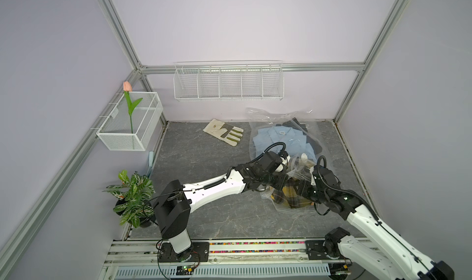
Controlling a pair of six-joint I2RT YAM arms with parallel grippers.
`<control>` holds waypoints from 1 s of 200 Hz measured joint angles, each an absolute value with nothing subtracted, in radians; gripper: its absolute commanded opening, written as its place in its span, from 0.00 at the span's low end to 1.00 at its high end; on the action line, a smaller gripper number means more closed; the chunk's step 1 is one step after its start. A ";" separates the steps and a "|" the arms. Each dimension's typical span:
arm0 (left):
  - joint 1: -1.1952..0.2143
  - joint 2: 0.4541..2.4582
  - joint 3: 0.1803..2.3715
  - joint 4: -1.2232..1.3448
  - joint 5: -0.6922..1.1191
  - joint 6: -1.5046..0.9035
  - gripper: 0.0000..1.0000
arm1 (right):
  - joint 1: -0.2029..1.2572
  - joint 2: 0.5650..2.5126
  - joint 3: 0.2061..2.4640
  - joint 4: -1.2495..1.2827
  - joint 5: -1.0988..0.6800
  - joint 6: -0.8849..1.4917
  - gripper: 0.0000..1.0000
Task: Place the folded shirt into the vacuum bag
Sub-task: Place the shirt in the vacuum bag.
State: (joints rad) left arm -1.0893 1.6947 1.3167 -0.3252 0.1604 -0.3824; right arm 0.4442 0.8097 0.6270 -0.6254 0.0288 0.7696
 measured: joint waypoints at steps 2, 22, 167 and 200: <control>-1.090 1.695 1.314 -0.325 0.161 -0.383 0.07 | 0.438 0.806 0.632 -0.633 0.027 0.767 0.60; -1.110 1.698 1.295 -0.322 0.167 -0.382 0.08 | 0.362 0.797 0.682 -0.691 0.006 0.726 0.61; -1.109 1.547 1.053 -0.326 0.226 -0.411 0.51 | -0.310 0.812 0.703 -0.813 0.030 0.552 0.79; -0.992 1.403 0.977 -0.327 0.194 -0.479 0.59 | -0.397 0.822 0.620 -0.765 -0.071 0.568 0.80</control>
